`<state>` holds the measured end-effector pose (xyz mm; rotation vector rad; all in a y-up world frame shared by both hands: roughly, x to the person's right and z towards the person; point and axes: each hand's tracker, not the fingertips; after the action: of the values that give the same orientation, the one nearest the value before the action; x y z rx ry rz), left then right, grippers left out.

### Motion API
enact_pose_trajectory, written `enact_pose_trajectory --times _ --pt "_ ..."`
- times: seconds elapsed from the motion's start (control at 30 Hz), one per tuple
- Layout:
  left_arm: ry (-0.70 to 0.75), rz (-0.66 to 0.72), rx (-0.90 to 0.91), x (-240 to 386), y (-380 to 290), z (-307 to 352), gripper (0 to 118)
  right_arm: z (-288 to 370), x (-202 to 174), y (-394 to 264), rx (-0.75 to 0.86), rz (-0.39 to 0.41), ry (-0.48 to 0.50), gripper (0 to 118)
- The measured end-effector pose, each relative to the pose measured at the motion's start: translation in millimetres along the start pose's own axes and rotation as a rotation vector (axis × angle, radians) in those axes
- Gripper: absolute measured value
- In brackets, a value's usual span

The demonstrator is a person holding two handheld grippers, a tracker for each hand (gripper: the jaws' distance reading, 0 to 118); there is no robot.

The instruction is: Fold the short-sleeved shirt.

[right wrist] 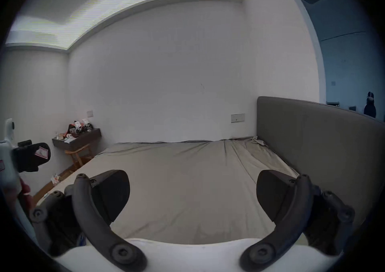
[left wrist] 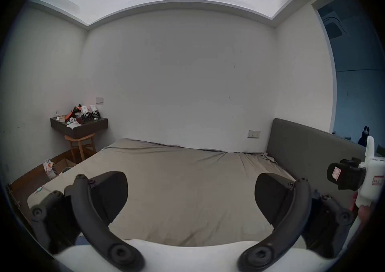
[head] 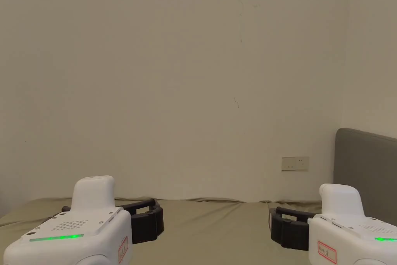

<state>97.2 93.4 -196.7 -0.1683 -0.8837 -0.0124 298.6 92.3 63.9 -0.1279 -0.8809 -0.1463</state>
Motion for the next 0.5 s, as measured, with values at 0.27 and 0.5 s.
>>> enact_pose_trajectory --times 0.27,0.5 --pt "0.022 -0.026 -0.027 2.0 3.0 -0.2 118 -1.7 -7.5 -6.3 -0.008 0.039 0.039 118" --pt "0.021 -0.014 -0.007 0.9 7.1 3.7 118 0.9 -16.0 -3.2 0.005 0.047 -0.022 118"
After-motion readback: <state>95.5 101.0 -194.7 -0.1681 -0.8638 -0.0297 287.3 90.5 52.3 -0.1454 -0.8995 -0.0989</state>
